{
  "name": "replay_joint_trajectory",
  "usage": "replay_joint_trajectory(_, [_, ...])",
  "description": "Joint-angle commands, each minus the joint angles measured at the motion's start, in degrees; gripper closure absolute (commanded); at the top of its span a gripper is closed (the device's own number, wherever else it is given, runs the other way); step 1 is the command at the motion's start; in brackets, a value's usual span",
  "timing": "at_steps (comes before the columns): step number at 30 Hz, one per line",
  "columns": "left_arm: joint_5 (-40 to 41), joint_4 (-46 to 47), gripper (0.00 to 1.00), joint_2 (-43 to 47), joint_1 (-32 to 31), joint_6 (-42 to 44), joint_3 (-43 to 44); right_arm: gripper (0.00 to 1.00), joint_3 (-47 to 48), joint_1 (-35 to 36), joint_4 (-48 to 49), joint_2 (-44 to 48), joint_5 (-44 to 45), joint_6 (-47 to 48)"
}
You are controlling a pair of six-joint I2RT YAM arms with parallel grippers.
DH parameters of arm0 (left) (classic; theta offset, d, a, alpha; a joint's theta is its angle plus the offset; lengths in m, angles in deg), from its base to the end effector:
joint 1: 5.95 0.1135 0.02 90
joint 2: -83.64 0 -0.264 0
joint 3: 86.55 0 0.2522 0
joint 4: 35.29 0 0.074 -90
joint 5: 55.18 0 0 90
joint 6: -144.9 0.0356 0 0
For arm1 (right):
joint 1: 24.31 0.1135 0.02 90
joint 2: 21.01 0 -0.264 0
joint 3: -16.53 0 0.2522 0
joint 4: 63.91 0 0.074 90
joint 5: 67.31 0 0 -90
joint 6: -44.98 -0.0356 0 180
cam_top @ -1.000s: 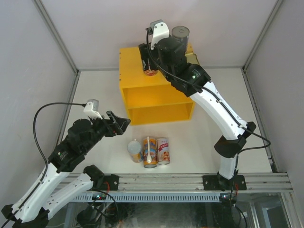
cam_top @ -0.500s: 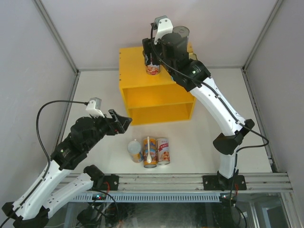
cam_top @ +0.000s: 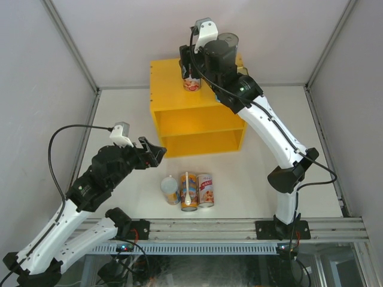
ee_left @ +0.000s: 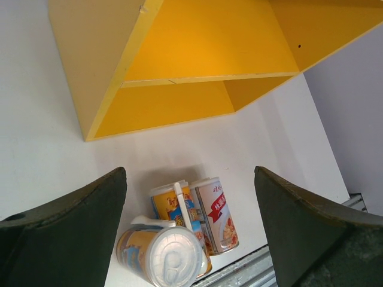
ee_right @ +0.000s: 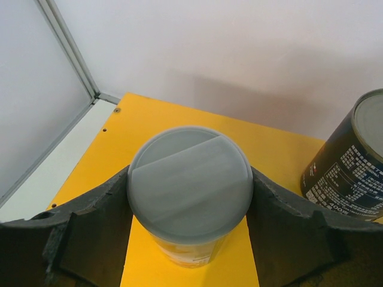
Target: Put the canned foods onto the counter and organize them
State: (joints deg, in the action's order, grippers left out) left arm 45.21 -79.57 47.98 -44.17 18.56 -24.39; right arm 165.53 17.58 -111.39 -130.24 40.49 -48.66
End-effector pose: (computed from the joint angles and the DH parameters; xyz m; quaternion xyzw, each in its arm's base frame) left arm 0.1100 -0.0785 0.3466 -0.0402 0.8053 -0.2973 0.5113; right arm 0.3108 0.2641 0.5096 -0.1476 0.7363 0.1441 0.6445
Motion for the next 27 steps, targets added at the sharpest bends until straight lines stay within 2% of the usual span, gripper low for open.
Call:
replay_joint_trajectory(1, [1.0, 2.3, 0.09, -0.7, 0.3, 2.2, 1.5, 0.72, -1.4, -0.7, 1.2, -2.2, -0.1, 0.3])
replay_joint_trajectory(27, [-5.0, 6.3, 0.09, 0.5, 3.8, 6.3, -2.4, 0.71, 5.4, -3.4, 4.4, -11.2, 4.6, 5.8])
